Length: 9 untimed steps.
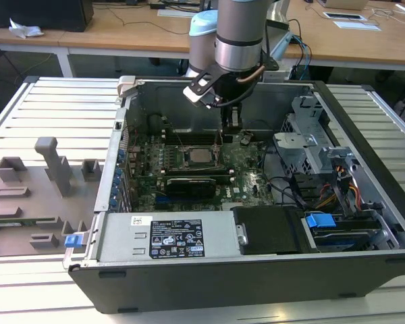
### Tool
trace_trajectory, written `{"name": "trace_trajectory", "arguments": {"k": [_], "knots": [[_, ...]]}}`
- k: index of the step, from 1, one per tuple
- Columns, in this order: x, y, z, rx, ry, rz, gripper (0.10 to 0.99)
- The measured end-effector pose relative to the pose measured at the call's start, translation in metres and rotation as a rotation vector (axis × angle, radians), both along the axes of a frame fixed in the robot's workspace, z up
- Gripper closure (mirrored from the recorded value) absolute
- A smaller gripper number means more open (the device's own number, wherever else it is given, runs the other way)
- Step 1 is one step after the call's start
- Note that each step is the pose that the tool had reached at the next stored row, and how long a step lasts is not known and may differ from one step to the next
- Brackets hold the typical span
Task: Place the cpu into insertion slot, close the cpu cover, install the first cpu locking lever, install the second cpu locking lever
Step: 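Close the cpu cover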
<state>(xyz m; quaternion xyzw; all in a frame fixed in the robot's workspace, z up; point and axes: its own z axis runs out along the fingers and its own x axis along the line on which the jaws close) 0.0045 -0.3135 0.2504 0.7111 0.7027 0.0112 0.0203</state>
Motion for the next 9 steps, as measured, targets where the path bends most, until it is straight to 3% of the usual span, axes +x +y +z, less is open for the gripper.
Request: {"name": "trace_trajectory", "arguments": {"k": [9], "knots": [[-0.0108,0.0000,0.0000,0.000,0.0000,0.000,0.980]]}}
